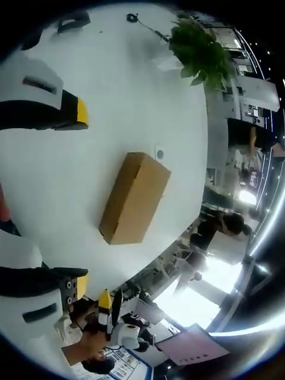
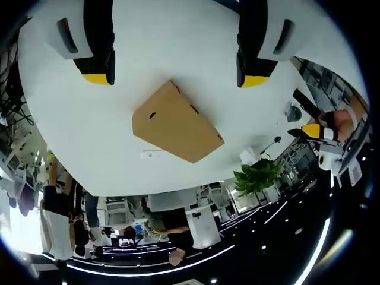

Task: Operate the shoe box by opening the lid, removing the specified soft item, and placing it in the target area until the item is outside and the box remains undamaged.

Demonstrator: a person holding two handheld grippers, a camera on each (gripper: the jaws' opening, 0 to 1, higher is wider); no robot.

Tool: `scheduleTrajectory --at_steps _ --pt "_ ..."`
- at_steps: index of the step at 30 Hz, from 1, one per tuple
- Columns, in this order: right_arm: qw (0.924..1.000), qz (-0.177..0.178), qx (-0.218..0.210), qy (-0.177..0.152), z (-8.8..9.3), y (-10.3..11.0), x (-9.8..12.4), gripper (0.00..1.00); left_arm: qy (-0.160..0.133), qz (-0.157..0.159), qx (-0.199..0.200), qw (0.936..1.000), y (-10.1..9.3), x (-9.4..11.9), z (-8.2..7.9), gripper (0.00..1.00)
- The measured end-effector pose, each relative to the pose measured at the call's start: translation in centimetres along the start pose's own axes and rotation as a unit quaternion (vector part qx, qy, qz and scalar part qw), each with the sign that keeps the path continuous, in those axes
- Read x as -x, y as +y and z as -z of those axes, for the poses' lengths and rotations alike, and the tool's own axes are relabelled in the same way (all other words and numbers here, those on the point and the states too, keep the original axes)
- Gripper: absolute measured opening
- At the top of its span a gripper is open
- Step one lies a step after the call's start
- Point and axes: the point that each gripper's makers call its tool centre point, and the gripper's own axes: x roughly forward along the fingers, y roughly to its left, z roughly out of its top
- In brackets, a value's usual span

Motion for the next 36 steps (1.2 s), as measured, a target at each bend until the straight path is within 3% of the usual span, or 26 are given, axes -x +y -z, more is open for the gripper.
scheduleTrajectory --at_steps 12,17,25,28,32,36 --pt "1.0 0.003 0.0 -0.001 0.3 -0.3 0.3 0.87 -0.014 0.003 -0.007 0.9999 -0.1 0.6 -0.3 0.99" --pt "0.9977 0.003 0.065 0.019 0.9 -0.3 0.5 0.87 -0.025 0.004 -0.016 0.9996 -0.4 0.8 -0.4 0.99" --pt "0.9966 -0.009 0.079 0.023 0.7 0.2 -0.2 0.87 -0.073 0.003 0.013 0.9972 -0.3 1.7 -1.0 0.99" --pt "0.9965 -0.011 0.08 0.023 0.6 0.2 -0.4 0.87 -0.104 0.023 0.025 0.994 -0.7 1.9 -1.9 0.99" --pt "0.9963 -0.014 0.08 0.028 0.8 0.2 -1.0 0.87 -0.105 0.026 0.035 0.9936 -0.4 1.8 -2.1 0.99" --pt "0.9963 -0.015 0.08 0.025 0.5 0.2 -0.9 0.87 -0.068 0.04 0.045 0.9959 -0.9 1.1 -1.1 0.99"
